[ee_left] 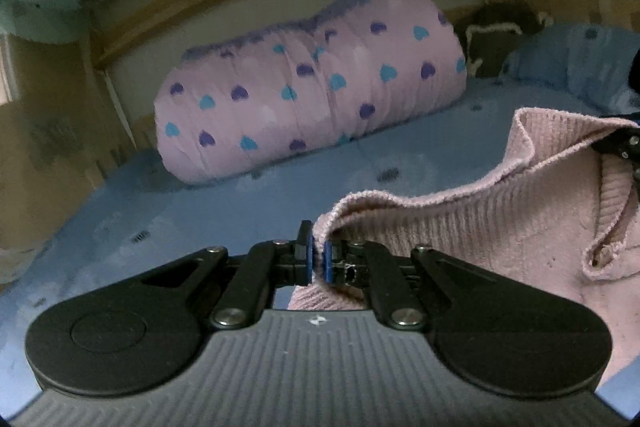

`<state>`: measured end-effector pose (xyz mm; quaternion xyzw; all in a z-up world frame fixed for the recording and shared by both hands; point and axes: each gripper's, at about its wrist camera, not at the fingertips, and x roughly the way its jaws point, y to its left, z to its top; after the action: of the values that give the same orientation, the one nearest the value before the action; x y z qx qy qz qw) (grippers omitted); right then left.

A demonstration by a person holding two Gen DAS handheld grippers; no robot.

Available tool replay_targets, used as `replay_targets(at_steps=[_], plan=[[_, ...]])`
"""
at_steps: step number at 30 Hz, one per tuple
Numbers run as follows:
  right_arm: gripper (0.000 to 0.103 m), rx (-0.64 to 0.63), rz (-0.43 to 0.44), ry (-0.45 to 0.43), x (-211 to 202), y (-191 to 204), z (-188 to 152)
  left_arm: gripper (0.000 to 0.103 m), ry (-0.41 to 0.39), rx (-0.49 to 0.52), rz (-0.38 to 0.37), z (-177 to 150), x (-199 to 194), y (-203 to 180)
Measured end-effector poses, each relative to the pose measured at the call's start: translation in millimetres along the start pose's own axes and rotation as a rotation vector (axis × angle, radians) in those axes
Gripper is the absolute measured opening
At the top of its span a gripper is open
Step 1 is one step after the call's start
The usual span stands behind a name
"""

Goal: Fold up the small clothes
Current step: 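Lift the hem with both tools and fold it toward the collar, then open both tools to release the folded hem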

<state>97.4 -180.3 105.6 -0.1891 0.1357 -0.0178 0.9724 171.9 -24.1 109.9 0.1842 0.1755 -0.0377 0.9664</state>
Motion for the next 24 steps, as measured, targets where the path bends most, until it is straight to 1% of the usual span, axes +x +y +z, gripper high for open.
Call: replay_targets(at_steps=[7,9,16,20,22,23,24], plan=[[0.007,0.007,0.028,0.086,53.3,11.1,-28.0,0.007,0.098,-0.004,0.002,-30.0,68.2,-14.9],[0.007,0.014,0.041,0.11,67.6,12.9,-34.5,0.007,0.132,-0.003,-0.01,-37.4,84.4,-19.5],[0.008,0.03,0.075,0.225,109.7,24.1,-60.1,0.008,0.223,0.0,-0.026,-56.9,114.1,-31.9],[0.01,0.041,0.09,0.273,120.5,27.8,-69.4,0.009,0.241,-0.01,-0.033,-56.4,116.8,-30.2],[0.01,0.052,0.092,0.28,121.5,27.2,-67.5,0.017,0.247,-0.035,-0.037,-51.2,109.4,-25.3],[0.01,0.061,0.095,0.281,122.4,25.5,-66.2,0.029,0.245,-0.048,-0.041,-48.2,104.0,-21.8],[0.012,0.073,0.099,0.279,121.0,23.2,-64.9,0.045,0.238,-0.054,-0.043,-45.0,98.2,-18.6]])
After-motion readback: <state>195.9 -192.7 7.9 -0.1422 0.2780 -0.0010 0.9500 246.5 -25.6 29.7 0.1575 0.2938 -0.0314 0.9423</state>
